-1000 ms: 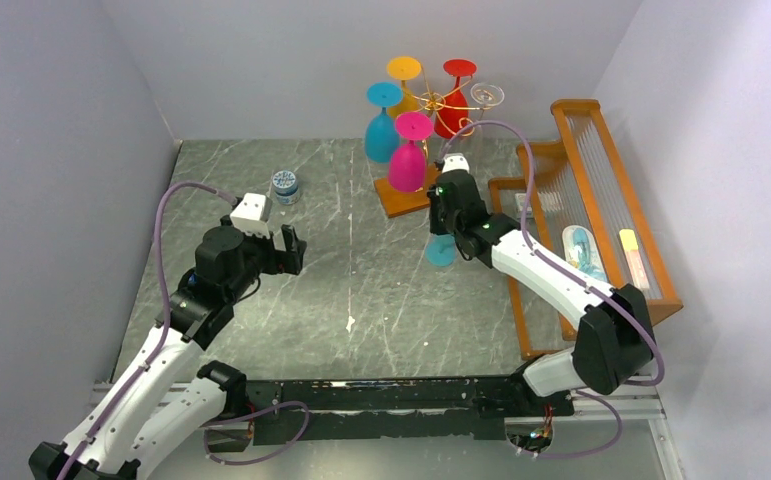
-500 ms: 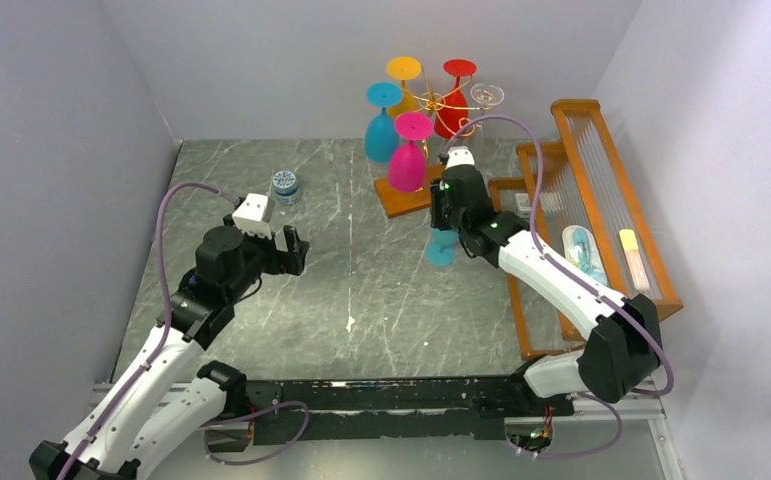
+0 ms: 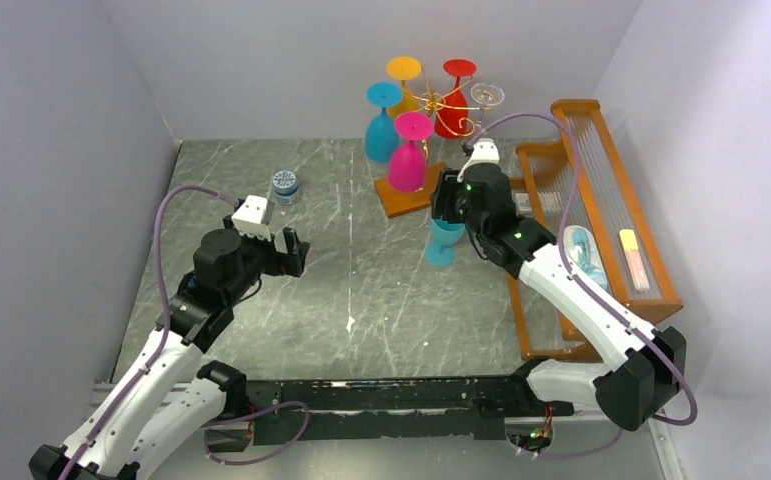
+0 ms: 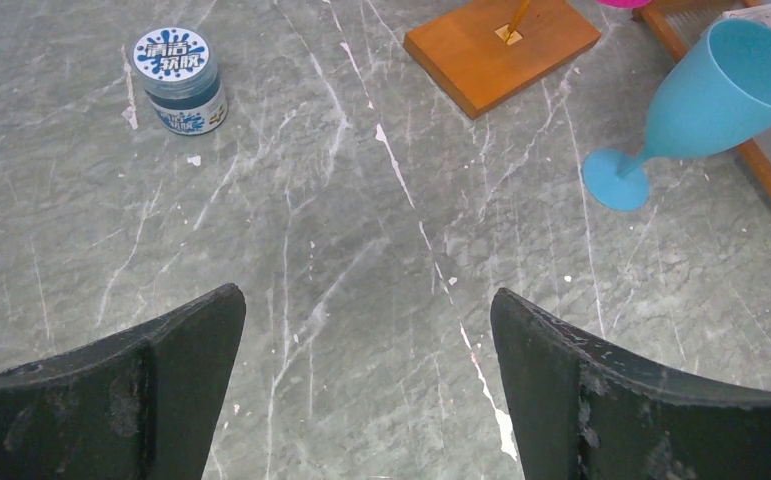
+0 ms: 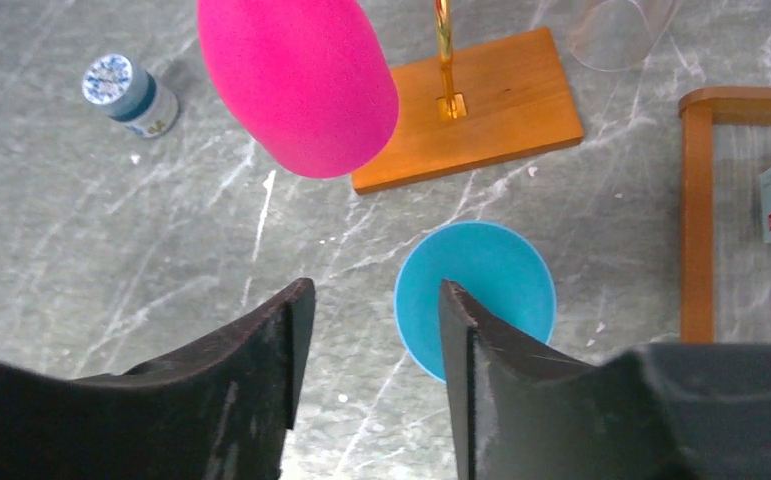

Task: Take the wine glass off the wine glass rack
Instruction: Pick up the wine glass from the wine rack.

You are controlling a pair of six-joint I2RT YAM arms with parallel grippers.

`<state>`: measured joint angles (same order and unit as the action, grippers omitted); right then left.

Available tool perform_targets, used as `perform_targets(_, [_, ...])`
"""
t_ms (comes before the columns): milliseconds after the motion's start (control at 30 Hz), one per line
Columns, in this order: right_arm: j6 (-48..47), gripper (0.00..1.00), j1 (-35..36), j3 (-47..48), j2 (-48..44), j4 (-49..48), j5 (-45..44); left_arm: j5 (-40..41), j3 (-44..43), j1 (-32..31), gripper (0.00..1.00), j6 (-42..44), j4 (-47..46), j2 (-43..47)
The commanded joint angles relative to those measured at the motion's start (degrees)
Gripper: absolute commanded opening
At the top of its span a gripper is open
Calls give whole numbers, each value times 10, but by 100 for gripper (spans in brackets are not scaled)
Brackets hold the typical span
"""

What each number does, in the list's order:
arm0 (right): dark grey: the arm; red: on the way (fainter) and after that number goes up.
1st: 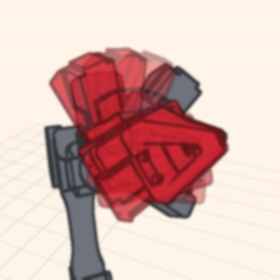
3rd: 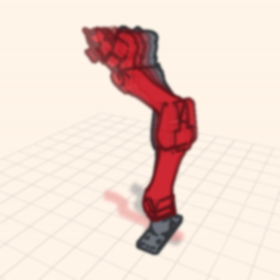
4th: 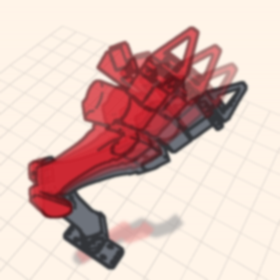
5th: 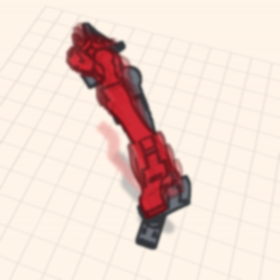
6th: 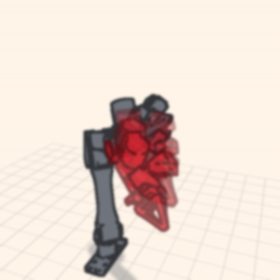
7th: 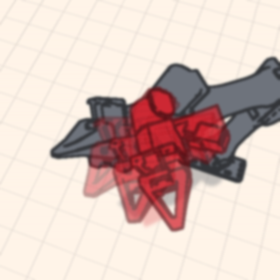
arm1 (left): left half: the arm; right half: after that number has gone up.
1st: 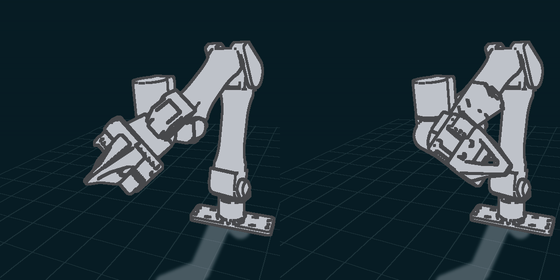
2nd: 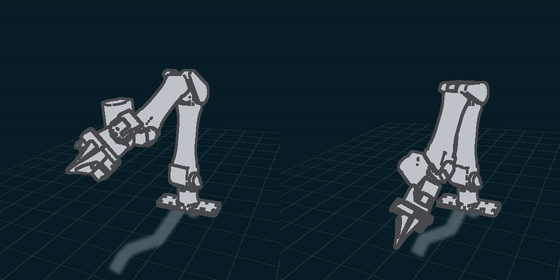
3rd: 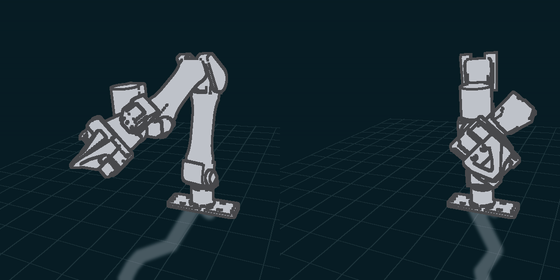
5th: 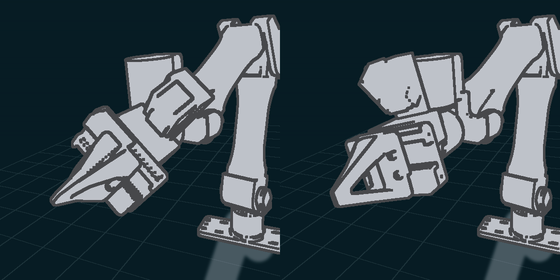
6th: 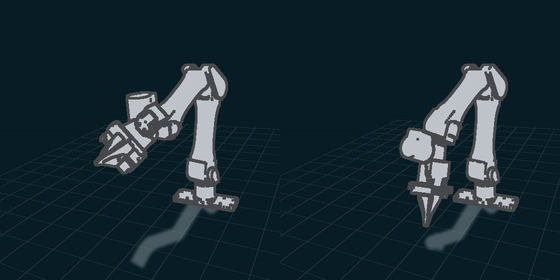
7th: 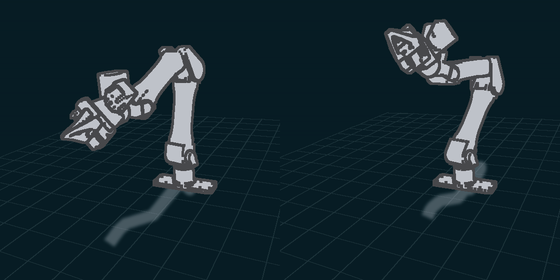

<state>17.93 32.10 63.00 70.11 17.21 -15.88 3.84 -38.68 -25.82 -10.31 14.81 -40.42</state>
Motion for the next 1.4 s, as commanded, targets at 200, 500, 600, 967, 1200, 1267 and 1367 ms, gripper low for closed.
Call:
perform_targets(200, [98,54,-31,59,-8,-19,62,-19,-3,1,97,-2,-9,-10])
perform_targets(500, [175,54,-85,113,10,-51,215,-14,-4,1,97,-4,-8,-12])
perform_targets(600, [204,54,-94,127,23,-66,231,-21,-6,1,97,-3,-7,-12])
perform_targets(967, [276,54,-102,173,77,-82,195,-33,-3,1,97,-5,-13,-11])
perform_targets(1200, [286,53,-103,197,111,-67,141,-33,-5,1,97,-6,-11,-15])
perform_targets(1267, [292,51,-105,194,119,-80,144,-33,-7,1,97,-7,-8,-16])
perform_targets(1367, [284,49,-105,207,134,-88,156,-33,-6,1,97,-7,-10,-17])
